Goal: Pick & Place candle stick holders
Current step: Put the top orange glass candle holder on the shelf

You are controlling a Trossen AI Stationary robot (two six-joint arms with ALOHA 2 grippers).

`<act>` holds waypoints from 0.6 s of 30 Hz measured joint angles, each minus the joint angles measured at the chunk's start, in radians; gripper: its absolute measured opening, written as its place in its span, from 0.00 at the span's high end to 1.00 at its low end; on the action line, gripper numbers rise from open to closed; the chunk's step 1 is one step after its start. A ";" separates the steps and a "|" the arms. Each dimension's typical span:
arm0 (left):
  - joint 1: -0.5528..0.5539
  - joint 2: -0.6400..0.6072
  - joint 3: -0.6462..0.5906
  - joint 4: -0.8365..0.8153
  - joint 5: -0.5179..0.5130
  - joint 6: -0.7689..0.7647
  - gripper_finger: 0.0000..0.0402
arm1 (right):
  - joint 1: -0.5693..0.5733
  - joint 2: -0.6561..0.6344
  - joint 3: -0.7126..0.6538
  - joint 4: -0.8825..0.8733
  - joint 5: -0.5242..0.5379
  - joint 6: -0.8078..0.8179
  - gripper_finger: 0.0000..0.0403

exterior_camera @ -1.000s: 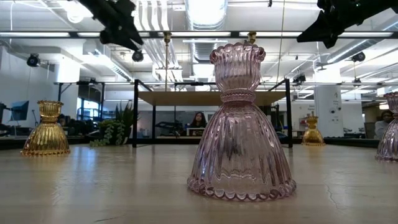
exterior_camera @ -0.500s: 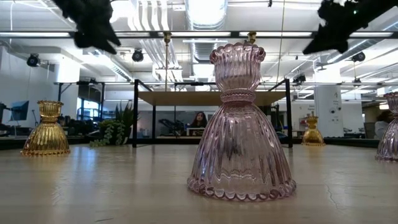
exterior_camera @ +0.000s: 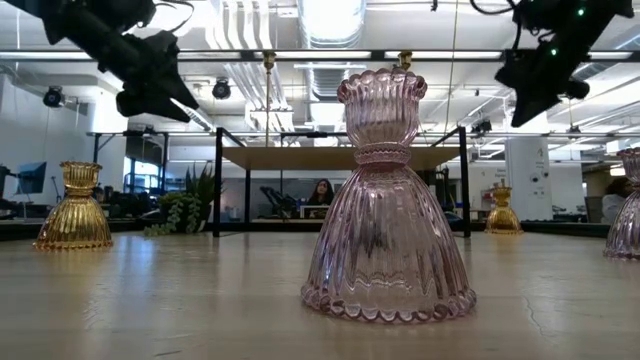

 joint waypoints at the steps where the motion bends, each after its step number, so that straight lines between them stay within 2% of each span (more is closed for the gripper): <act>1: 0.000 -0.001 -0.001 0.002 0.000 0.007 0.49 | 0.000 0.007 0.019 -0.017 -0.015 0.014 0.93; 7: 0.000 -0.009 0.000 0.002 0.006 0.045 0.49 | 0.011 0.067 0.130 -0.073 -0.144 0.077 0.93; 9: 0.000 -0.009 0.000 0.003 0.006 0.058 0.49 | 0.043 0.102 0.177 -0.070 -0.132 0.104 0.93; 11: 0.000 -0.009 0.000 0.002 0.006 0.059 0.49 | 0.092 0.141 0.226 -0.072 -0.040 0.122 0.93; 14: 0.000 -0.009 0.000 0.002 0.006 0.059 0.49 | 0.187 0.191 0.291 -0.083 0.188 0.163 0.94; 16: 0.000 -0.009 0.000 0.002 0.006 0.059 0.49 | 0.255 0.230 0.339 -0.152 0.387 0.223 0.97; 18: 0.000 -0.010 0.000 0.001 0.006 0.059 0.49 | 0.310 0.271 0.387 -0.284 0.524 0.351 0.98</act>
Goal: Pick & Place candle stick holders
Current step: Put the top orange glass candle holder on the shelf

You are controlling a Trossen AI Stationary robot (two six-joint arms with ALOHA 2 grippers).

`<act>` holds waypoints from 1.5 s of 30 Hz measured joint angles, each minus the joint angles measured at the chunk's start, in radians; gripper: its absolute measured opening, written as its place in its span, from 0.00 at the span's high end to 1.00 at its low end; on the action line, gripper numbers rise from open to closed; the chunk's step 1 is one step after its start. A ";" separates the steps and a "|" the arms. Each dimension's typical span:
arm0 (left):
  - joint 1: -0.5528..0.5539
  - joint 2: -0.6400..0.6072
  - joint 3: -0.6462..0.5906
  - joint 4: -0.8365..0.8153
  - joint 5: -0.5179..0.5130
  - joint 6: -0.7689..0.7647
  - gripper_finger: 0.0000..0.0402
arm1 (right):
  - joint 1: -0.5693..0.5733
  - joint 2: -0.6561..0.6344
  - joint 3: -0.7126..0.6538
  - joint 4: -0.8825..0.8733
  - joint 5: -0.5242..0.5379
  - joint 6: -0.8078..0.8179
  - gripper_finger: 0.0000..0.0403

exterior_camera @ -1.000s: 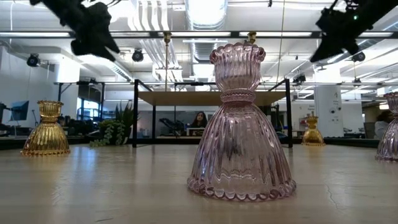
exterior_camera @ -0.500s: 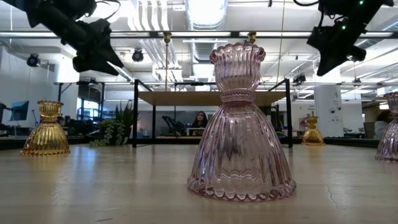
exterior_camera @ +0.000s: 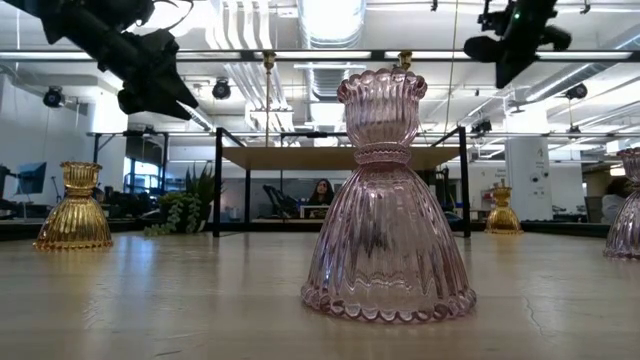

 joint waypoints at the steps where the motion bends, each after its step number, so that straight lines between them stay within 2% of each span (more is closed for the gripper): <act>1: 0.000 0.000 0.000 0.000 0.000 0.000 0.49 | 0.016 0.019 0.020 -0.062 0.019 0.072 0.98; 5: 0.000 0.000 0.000 -0.001 0.000 0.023 0.49 | 0.034 0.093 0.060 -0.245 -0.036 0.256 0.98; 10: 0.000 0.000 0.000 -0.002 -0.001 0.061 0.49 | 0.085 0.162 0.044 -0.336 -0.072 0.268 0.98; 14: 0.000 0.000 0.000 -0.005 -0.001 0.082 0.49 | 0.164 0.167 -0.002 -0.361 -0.069 0.243 0.98; 19: 0.000 0.000 0.000 -0.004 -0.001 0.120 0.49 | 0.247 0.143 -0.081 -0.330 -0.061 0.061 0.98; 24: 0.000 0.000 -0.001 -0.004 -0.001 0.131 0.49 | 0.262 0.151 -0.160 -0.202 -0.146 -0.346 0.98; 26: 0.000 0.000 -0.001 -0.004 -0.001 0.131 0.49 | 0.251 0.174 -0.168 -0.167 -0.170 -0.433 0.98; 32: 0.000 0.000 -0.001 -0.009 -0.001 0.130 0.49 | 0.158 0.264 -0.114 -0.207 -0.178 -0.492 0.98; 37: 0.000 0.000 -0.003 -0.010 -0.001 0.129 0.49 | 0.076 0.280 -0.093 -0.171 -0.195 -0.599 0.98; 45: 0.000 0.000 -0.003 -0.011 -0.001 0.130 0.49 | -0.024 0.239 -0.116 -0.015 -0.325 -0.707 0.98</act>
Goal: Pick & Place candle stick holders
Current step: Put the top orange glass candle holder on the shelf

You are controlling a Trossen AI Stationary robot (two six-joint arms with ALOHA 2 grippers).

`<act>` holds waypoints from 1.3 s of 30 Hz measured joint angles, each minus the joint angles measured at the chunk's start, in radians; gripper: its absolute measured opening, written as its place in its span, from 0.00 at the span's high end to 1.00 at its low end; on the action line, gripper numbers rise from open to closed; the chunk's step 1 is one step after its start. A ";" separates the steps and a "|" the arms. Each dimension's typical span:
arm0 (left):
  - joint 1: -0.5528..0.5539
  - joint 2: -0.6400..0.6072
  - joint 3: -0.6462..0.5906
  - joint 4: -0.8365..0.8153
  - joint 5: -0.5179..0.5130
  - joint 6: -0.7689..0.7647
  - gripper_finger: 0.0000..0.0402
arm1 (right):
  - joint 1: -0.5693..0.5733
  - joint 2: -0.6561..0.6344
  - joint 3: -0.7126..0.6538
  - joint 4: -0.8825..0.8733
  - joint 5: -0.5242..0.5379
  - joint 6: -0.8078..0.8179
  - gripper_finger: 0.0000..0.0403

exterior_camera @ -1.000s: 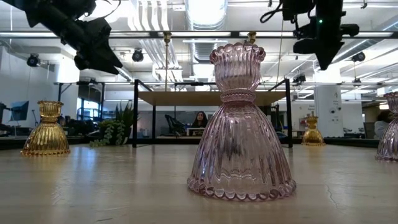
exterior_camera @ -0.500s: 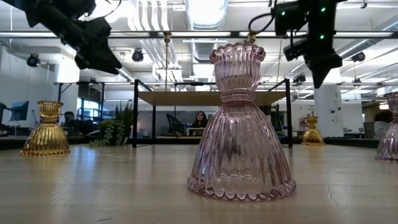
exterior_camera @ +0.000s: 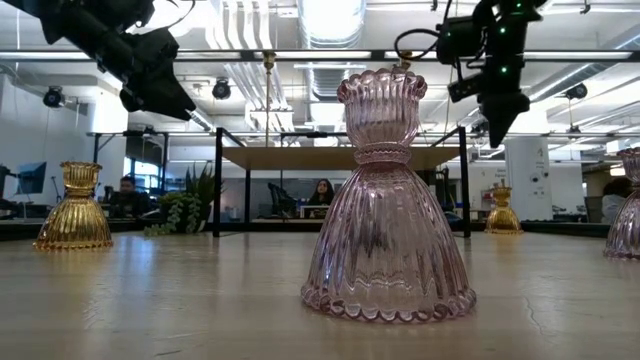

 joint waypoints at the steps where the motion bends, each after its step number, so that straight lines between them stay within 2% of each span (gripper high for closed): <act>1: 0.000 0.000 0.000 0.000 0.000 0.000 0.49 | -0.012 -0.001 -0.003 0.007 -0.001 0.003 0.98; 10: 0.000 0.000 0.000 0.000 0.000 0.001 0.49 | -0.125 0.063 -0.015 0.033 -0.016 0.030 0.98; 19: 0.000 0.000 0.000 -0.011 0.000 0.000 0.49 | -0.154 0.119 -0.016 0.062 -0.065 0.025 0.96; 23: 0.000 0.000 0.000 -0.014 0.000 -0.002 0.49 | -0.159 0.131 -0.016 0.060 -0.065 0.025 0.88; 33: 0.000 0.000 0.000 -0.016 0.000 0.000 0.49 | -0.203 0.132 -0.018 0.108 -0.065 0.052 0.59; 39: 0.000 0.000 0.000 -0.017 0.000 -0.001 0.49 | -0.276 0.132 -0.019 0.152 -0.211 0.052 0.53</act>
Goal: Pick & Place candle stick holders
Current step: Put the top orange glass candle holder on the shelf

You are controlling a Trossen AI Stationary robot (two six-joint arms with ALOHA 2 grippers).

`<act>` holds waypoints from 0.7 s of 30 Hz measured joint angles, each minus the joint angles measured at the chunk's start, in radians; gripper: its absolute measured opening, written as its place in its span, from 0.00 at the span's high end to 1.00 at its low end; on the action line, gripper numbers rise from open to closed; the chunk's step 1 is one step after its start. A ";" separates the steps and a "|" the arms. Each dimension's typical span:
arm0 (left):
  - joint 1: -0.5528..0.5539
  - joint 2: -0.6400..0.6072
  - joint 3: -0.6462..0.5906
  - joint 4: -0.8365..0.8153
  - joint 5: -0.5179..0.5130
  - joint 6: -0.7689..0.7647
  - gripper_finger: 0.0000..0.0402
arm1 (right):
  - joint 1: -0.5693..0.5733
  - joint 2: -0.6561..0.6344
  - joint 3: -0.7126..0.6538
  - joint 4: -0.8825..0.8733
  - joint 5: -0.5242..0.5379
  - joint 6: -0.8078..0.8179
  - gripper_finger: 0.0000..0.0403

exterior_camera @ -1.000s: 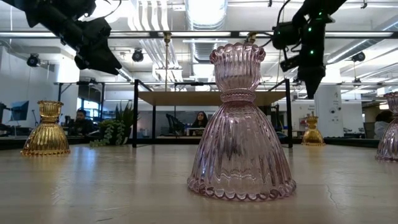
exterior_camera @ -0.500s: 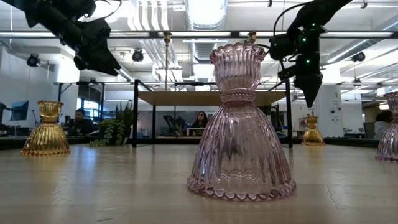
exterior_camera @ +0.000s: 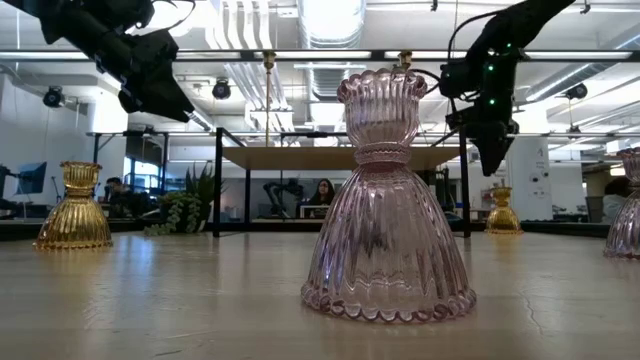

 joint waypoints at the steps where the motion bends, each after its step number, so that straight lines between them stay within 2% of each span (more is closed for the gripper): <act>1: 0.000 0.000 0.000 0.000 0.000 0.000 0.49 | -0.010 0.000 0.000 0.002 0.001 -0.001 0.53; 10: 0.000 0.000 0.000 -0.002 0.000 -0.001 0.49 | -0.077 0.001 -0.001 0.010 -0.001 0.002 0.54; 21: 0.000 0.000 0.000 -0.001 0.000 -0.006 0.49 | -0.086 0.002 -0.042 0.041 -0.054 -0.005 0.56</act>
